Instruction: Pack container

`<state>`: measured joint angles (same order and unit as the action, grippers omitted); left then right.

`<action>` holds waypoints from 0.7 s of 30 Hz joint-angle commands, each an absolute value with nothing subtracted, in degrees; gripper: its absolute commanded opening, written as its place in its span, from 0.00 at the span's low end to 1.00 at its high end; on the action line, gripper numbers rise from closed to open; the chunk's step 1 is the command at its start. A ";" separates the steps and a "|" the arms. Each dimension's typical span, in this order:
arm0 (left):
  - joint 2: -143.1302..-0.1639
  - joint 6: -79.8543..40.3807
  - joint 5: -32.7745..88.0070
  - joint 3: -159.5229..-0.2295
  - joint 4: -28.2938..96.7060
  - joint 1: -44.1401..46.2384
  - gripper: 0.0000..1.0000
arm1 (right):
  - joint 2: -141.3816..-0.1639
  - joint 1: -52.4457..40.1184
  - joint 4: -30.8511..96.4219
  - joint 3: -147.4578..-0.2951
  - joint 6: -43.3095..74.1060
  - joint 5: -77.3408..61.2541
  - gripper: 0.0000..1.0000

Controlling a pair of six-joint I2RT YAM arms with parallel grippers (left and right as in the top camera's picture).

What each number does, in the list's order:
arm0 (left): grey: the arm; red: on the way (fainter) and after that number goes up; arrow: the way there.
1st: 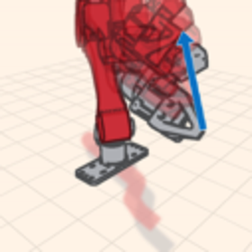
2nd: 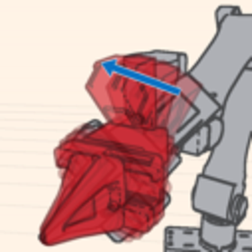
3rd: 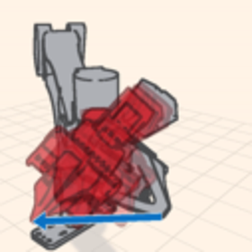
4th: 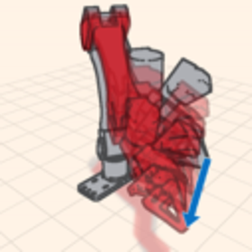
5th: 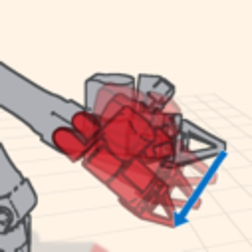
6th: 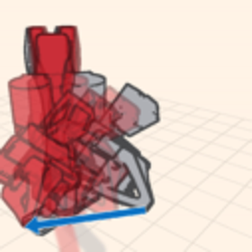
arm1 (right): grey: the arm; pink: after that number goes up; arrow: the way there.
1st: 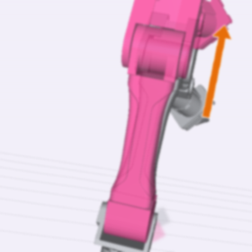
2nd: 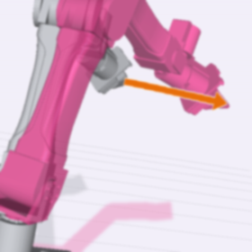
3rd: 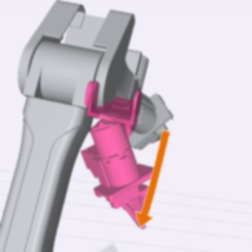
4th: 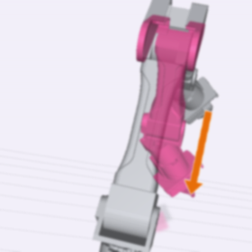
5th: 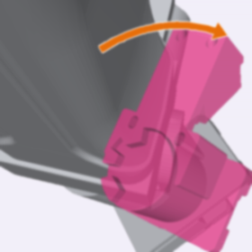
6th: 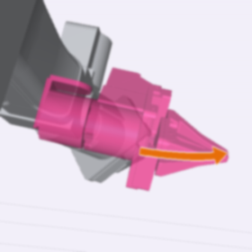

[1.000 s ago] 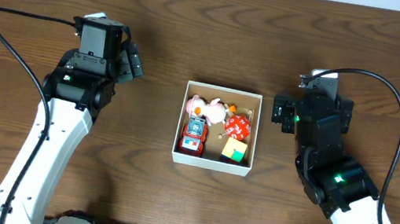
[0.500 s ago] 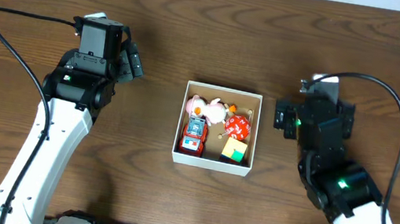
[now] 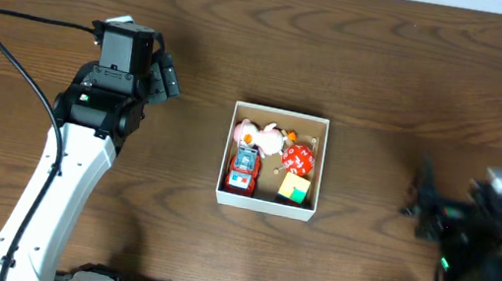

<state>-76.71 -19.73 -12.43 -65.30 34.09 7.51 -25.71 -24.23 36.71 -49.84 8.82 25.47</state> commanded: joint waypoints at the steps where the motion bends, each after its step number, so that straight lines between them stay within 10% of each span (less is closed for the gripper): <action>1: -75.99 -20.47 -13.13 -66.83 34.04 7.29 0.98 | -18.74 -20.75 40.86 -50.09 8.73 17.34 0.99; 21: -75.99 -20.47 -13.13 -66.83 34.04 7.29 0.98 | -0.36 -6.17 25.93 -22.50 12.38 8.62 0.99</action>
<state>-76.71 -19.73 -12.45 -65.36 34.06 7.51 -0.71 -6.90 30.28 -27.16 11.31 10.92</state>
